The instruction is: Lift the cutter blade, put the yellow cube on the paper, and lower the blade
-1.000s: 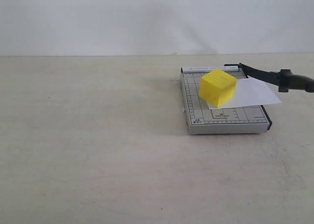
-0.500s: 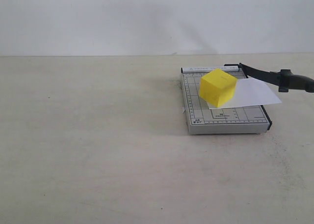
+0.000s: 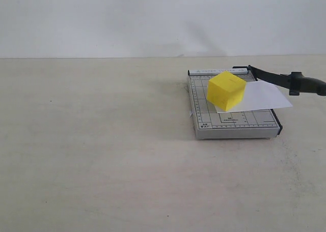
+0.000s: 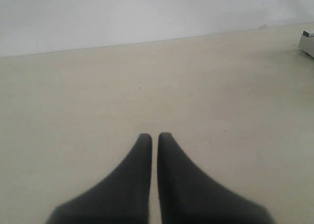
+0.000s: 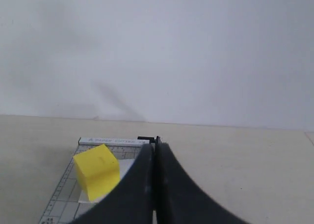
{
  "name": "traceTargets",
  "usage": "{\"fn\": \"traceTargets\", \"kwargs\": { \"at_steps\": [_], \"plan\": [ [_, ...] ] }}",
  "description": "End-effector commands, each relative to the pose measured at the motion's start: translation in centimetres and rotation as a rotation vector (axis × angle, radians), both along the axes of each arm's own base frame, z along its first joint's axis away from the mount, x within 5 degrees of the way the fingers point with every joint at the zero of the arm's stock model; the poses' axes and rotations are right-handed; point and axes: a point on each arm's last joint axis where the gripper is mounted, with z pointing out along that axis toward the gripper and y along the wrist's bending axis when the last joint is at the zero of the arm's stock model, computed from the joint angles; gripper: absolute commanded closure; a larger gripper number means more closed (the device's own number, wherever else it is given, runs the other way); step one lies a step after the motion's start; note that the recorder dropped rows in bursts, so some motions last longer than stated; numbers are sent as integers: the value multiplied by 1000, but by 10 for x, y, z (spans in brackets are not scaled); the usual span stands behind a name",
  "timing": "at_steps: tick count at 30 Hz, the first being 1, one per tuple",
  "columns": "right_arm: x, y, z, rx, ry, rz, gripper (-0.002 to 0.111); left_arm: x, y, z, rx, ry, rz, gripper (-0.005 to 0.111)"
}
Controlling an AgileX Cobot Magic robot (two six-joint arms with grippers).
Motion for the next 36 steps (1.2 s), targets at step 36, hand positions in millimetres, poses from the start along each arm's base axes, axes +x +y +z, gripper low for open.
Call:
{"fn": "traceTargets", "kwargs": {
  "at_steps": [36],
  "plan": [
    [92,13,45,-99,507,91,65,0,-15,17,-571,-109,-64,102]
  ]
}}
